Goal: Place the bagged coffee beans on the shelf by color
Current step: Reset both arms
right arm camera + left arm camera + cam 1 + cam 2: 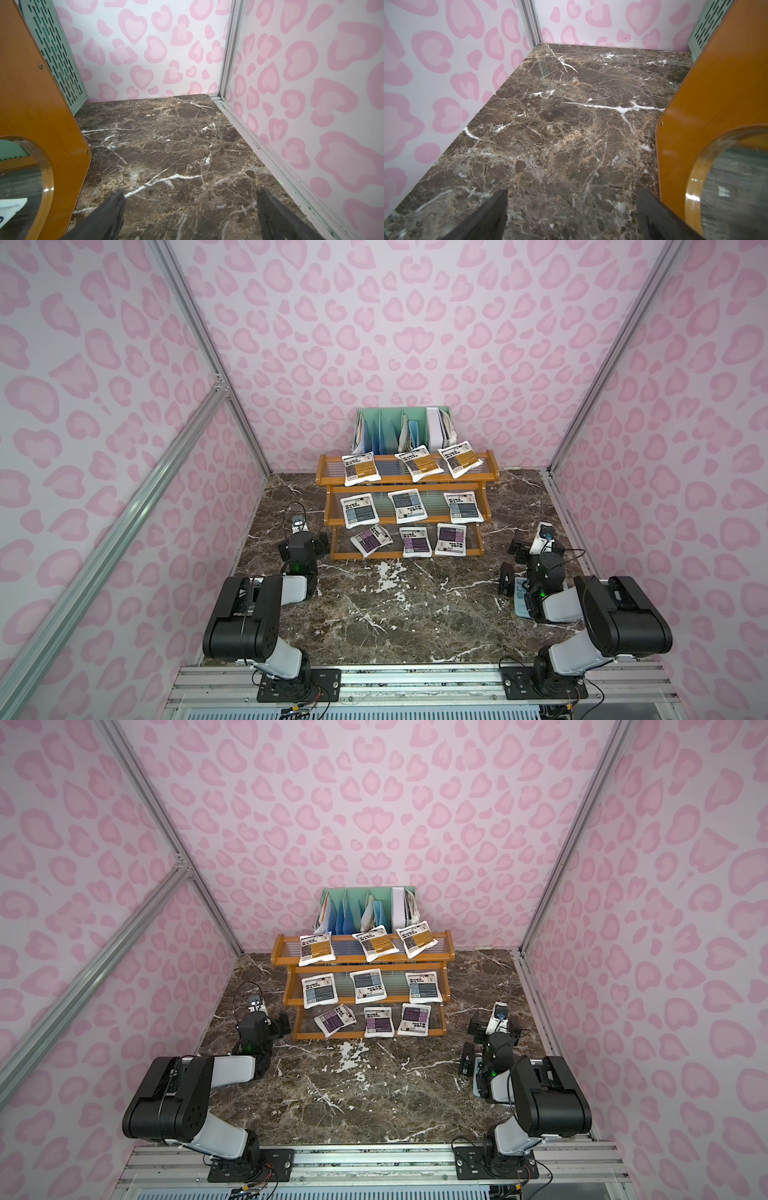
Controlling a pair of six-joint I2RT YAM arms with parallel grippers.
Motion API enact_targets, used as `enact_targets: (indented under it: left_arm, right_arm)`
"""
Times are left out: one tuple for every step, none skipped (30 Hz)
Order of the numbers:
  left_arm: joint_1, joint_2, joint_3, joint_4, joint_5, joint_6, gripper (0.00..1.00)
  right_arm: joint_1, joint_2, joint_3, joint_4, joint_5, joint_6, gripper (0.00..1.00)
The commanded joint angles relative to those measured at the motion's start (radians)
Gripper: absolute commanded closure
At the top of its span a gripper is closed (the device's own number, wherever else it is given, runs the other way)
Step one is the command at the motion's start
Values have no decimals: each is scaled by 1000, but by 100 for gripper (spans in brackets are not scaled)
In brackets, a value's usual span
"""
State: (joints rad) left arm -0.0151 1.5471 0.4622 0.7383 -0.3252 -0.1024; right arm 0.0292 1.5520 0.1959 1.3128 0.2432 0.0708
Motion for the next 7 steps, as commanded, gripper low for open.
enact_targets:
  left_arm:
    - [9, 8, 12, -26, 17, -14, 1]
    - [9, 8, 12, -25, 17, -13, 1]
    - [9, 5, 8, -21, 17, -12, 1]
    - [10, -2, 1, -18, 15, -10, 1]
    - [8, -11, -13, -1, 16, -8, 1]
    - [7, -16, -18, 3, 18, -7, 1]
    - [6, -16, -19, 4, 17, -7, 1]
  right_arm:
    - [1, 6, -3, 51, 2, -3, 1]
    - [1, 6, -4, 51, 1, -3, 1]
    - [1, 5, -4, 51, 2, -3, 1]
    - [1, 5, -3, 49, 1, -3, 1]
    - [0, 5, -4, 49, 1, -3, 1]
    - [1, 1, -3, 46, 1, -2, 1]
    - [1, -2, -2, 38, 1, -2, 1]
